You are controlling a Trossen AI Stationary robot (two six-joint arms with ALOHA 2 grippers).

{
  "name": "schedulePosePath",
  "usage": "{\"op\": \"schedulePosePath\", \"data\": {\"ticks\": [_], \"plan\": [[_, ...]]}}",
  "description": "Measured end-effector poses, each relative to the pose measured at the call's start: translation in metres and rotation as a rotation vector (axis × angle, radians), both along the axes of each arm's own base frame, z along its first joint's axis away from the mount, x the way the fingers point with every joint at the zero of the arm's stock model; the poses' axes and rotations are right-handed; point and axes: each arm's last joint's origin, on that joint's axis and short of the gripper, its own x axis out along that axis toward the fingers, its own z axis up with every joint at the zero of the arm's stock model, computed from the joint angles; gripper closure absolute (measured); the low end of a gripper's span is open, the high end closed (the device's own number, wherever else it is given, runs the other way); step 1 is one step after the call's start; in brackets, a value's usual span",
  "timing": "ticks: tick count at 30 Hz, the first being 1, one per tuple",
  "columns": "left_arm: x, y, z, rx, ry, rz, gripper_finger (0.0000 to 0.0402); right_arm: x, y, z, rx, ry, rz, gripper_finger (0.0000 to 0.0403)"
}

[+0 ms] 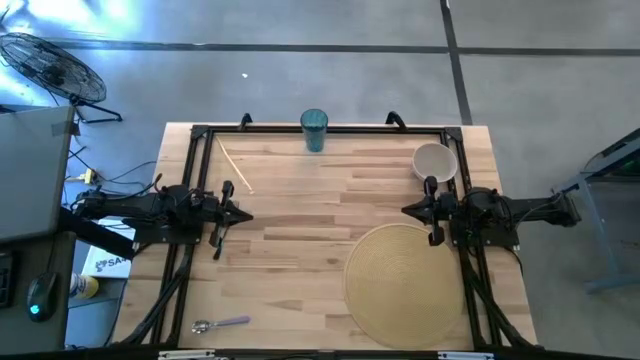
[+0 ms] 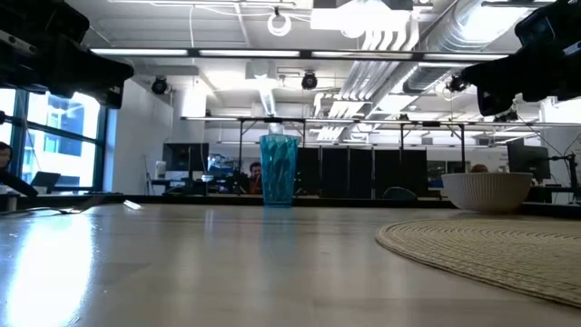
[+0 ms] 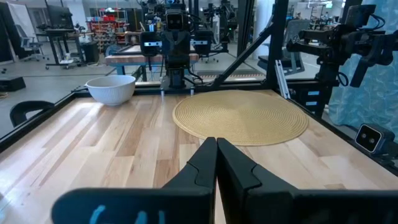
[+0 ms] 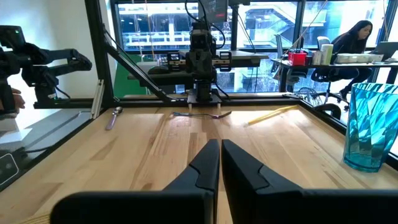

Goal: Pick & Place Utensil

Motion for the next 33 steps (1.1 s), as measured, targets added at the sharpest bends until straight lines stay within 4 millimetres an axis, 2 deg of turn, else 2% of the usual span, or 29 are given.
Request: {"op": "schedulePosePath", "data": {"ticks": [9, 15, 25, 29, 33], "plan": [[0.0, 0.0, 0.0, 0.0, 0.0, 0.0, 0.0401, 0.0, 0.0, 0.0, 0.0, 0.0, 0.0, 0.0391], [0.0, 0.0, 0.0, 0.0, 0.0, 0.0, 0.0401, 0.0, 0.0, 0.001, -0.085, -0.009, -0.008, 0.0391], [0.0, 0.0, 0.0, 0.0, 0.0, 0.0, 0.0401, -0.003, -0.001, 0.021, -0.013, -0.215, -0.022, 0.0391], [0.0, 0.0, 0.0, 0.0, 0.0, 0.0, 0.0401, -0.004, -0.005, 0.025, 0.019, -0.265, -0.168, 0.0391], [0.0, 0.0, 0.0, 0.0, 0.0, 0.0, 0.0401, -0.004, -0.009, 0.024, 0.034, -0.229, -0.318, 0.0391]]}}
